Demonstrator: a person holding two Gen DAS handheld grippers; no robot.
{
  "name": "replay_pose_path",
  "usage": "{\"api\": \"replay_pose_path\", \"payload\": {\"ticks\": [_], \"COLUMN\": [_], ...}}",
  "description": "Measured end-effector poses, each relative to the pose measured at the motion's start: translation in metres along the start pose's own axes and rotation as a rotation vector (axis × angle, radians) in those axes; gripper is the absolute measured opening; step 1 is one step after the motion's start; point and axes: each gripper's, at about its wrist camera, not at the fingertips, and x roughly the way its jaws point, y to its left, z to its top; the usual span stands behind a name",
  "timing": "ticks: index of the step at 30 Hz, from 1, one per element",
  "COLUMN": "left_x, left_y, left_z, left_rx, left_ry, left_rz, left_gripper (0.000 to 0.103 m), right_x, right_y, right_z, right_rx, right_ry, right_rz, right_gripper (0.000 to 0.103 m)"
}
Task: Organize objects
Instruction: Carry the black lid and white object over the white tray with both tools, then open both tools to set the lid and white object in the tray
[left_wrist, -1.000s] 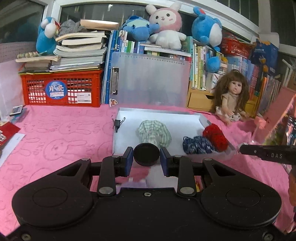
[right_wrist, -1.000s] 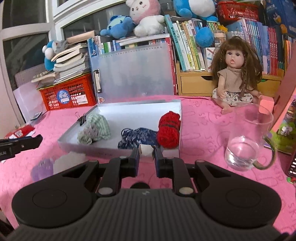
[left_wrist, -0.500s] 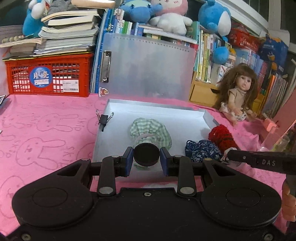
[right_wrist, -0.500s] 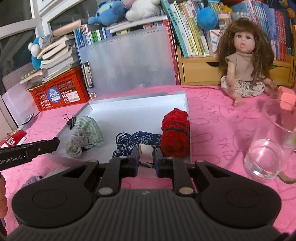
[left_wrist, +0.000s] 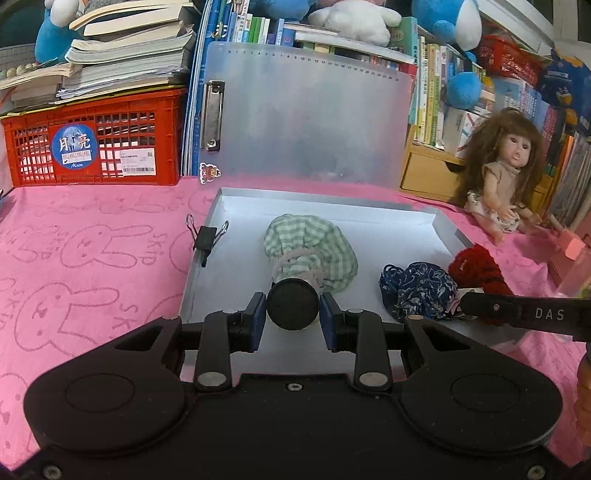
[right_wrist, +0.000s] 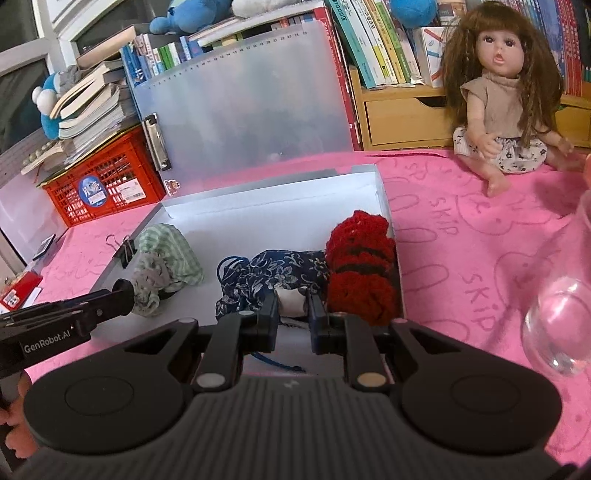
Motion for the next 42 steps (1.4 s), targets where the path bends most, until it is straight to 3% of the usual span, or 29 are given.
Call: {"api": "replay_pose_path", "payload": {"ticks": [12,21,23,24,26,28,36,42], "left_x": [0.035,0.041,0.040,0.040,0.036,0.032,0.004,-0.024], "left_y": [0.000,-0.001,-0.002,-0.002,-0.001,-0.001,0.005,0.008], "left_z": [0.011,0.008,0.008,0.008,0.008,0.009,0.008,0.001], "left_rx": [-0.020,-0.004,0.000,0.000,-0.001,0.005,0.027,0.029], "left_ry": [0.060,0.121,0.122,0.121,0.113,0.103,0.044,0.007], "left_rz": [0.038,0.050,0.054,0.053,0.056,0.058,0.052,0.010], "left_gripper": [0.029,0.030,0.034,0.041,0.046,0.051,0.069,0.076], "right_x": [0.033,0.034,0.034,0.033,0.032,0.028,0.002,-0.019], "right_y": [0.001,0.007,0.008,0.009,0.009,0.008,0.007,0.005], "right_z": [0.020,0.012,0.010,0.010,0.010,0.010,0.010,0.003], "right_rx": [0.008,-0.023,-0.030,-0.032,-0.031,-0.022,-0.045,-0.065], "right_ry": [0.031,0.059,0.069,0.071,0.067,0.058,0.010,-0.016], "right_rz": [-0.029,-0.018,-0.014,-0.011,-0.011,-0.002,0.015,0.038], "right_gripper": [0.020,0.024,0.025,0.025,0.042,0.047,0.056,0.061]}}
